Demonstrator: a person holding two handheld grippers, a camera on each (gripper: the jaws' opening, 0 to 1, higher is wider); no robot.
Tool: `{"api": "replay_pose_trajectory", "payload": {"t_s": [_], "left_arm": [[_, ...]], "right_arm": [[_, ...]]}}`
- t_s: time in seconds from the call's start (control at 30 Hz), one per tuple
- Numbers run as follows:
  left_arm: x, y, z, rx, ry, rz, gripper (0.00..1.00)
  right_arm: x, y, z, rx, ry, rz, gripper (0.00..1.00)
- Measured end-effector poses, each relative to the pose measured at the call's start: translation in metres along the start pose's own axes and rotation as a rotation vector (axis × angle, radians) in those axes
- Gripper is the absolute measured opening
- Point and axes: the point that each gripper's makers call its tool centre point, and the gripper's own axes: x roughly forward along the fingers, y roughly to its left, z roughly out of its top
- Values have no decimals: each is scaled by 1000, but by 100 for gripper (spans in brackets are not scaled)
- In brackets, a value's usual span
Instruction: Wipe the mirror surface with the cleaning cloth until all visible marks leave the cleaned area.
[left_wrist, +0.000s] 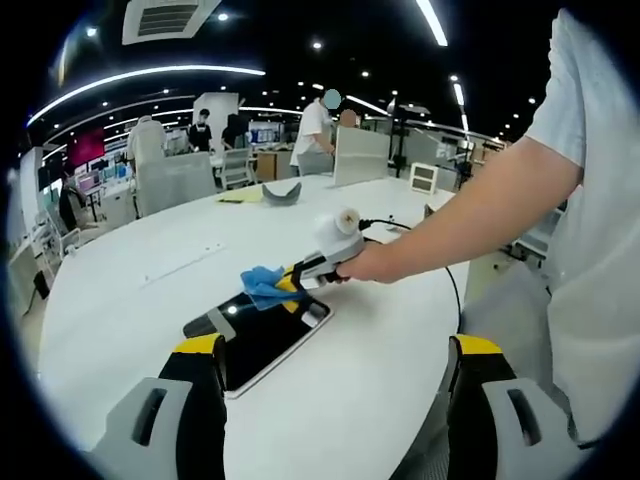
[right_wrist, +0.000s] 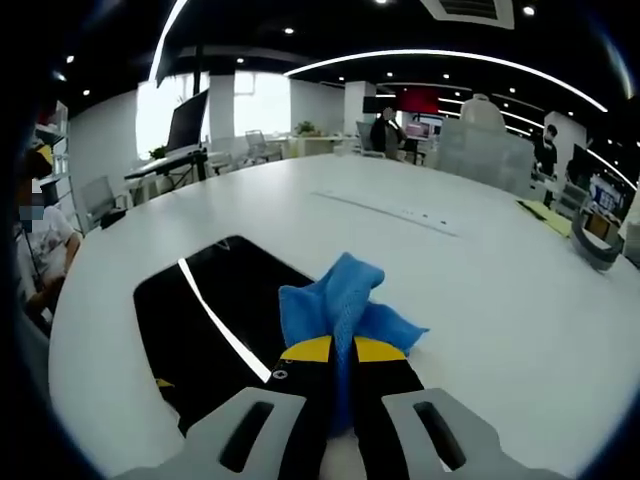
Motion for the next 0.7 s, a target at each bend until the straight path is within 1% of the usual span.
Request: {"api": "replay_pose_trajectory", "payload": {"t_s": [0.17, 0.37, 0.57, 0.7], "left_arm": [[0, -3, -3, -10, 3, -1, 92], [1, -4, -7, -1, 17, -4, 92], [2, -4, -2, 0, 0, -4, 91], [4, -6, -3, 4, 3, -9, 91]], "right_arm": [[-2, -2, -1, 8, -6, -12, 1], [-5, -4, -3, 31, -11, -30, 1], [-6, -5, -4, 45, -16, -39, 1], [-6, -5, -4, 42, -12, -37, 1]]}}
